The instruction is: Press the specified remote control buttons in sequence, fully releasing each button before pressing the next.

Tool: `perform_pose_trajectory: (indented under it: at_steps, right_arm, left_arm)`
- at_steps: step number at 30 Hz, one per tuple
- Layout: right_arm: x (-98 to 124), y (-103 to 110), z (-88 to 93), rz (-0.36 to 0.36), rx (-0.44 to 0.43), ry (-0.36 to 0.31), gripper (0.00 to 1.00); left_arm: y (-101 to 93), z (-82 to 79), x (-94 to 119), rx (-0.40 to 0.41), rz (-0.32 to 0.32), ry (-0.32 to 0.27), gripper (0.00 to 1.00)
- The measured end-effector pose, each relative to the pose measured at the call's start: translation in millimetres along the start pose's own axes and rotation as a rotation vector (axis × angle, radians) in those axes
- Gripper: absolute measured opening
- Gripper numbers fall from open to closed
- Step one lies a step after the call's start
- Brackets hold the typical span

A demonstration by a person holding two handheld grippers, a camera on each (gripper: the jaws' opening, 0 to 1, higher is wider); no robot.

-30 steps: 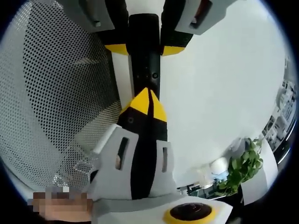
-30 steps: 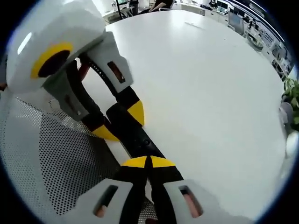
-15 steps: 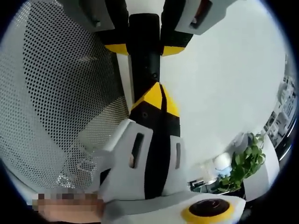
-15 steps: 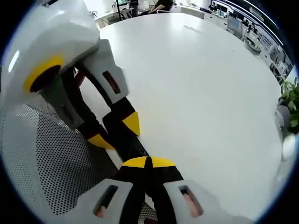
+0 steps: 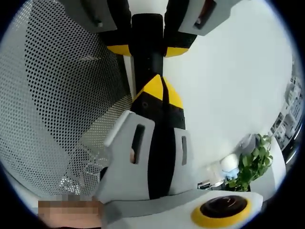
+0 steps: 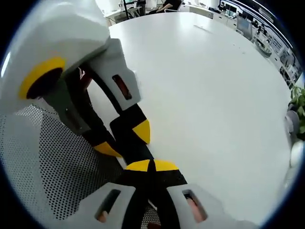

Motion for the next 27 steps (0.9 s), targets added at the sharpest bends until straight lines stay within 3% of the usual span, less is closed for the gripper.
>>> perform_pose_trajectory:
  at_steps: [5,10,20,27]
  right_arm:
    - [-0.6,-0.7,0.5,-0.008,-0.007,-0.014,0.00]
    - [-2.5,-0.4,-0.4,0.004,0.119,-0.064,0.00]
    - [-2.7,-1.9,-0.5,-0.009,0.086,-0.064,0.00]
    - [-2.4,-2.5,-1.0,-0.012,-0.004,-0.044,0.00]
  left_arm:
    - [0.3,0.5,0.1,-0.002,0.001,-0.002,0.24]
    - [0.6,0.4,0.2,0.005,-0.002,-0.008,0.24]
    - [1.1,1.0,0.0,0.018,-0.010,-0.019,0.24]
    - [1.3,0.8,0.0,0.030,-0.014,-0.024,0.24]
Point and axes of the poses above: the point that each gripper's makers call its tool centre point, and the gripper's own axes: x roughly backward along the fingers, y roughly to its left, z roughly out of its underside, the point moved 3 cm from there along x, roughly backward along the fingers, and after that the axes turned 13 degrees about -x, right-handed, at the moved point
